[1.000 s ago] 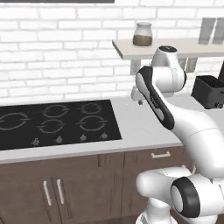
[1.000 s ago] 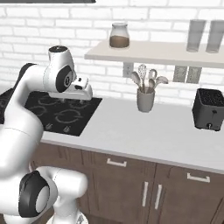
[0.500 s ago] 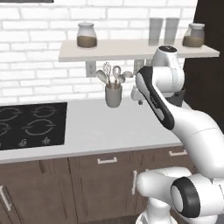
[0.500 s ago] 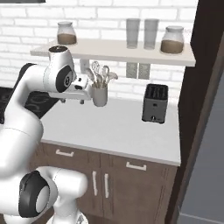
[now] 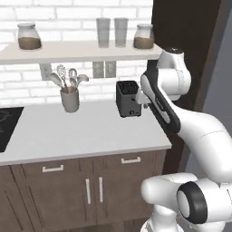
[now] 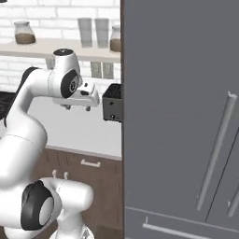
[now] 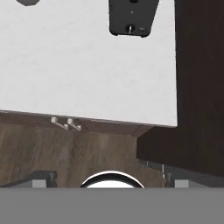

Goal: Navigate to the fridge.

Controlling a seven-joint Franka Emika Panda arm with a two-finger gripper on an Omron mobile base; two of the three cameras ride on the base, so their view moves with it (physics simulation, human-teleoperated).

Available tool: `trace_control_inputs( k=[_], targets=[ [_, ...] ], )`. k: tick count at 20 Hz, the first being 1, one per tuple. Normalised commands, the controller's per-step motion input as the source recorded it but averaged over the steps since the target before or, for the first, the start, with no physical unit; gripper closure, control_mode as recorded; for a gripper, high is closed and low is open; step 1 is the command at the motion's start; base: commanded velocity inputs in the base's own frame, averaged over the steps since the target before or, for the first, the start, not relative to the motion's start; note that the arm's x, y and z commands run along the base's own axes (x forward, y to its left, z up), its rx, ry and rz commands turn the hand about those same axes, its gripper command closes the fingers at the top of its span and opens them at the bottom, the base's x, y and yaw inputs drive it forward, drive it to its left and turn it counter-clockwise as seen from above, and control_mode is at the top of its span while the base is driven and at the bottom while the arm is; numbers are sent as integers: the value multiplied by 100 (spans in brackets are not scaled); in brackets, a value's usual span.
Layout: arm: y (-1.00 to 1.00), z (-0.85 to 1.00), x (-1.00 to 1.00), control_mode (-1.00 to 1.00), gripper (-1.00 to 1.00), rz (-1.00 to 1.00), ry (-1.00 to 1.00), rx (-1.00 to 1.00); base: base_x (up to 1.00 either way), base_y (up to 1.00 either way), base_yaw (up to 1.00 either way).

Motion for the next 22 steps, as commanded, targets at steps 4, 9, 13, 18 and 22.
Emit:
trace_control_inputs(
  k=[4,9,13,18,22],
  targets=[
    [0,0,0,100,-100,0,0,0,-100,-27,-13],
    [0,0,0,100,-100,0,0,0,-74,-23,-8],
    [0,0,0,100,-100,0,0,0,-11,-15,-3],
    [0,0,0,100,-100,0,0,0,-14,-53,0],
    [0,0,0,100,-100,0,0,0,-21,-100,0]
  ],
)
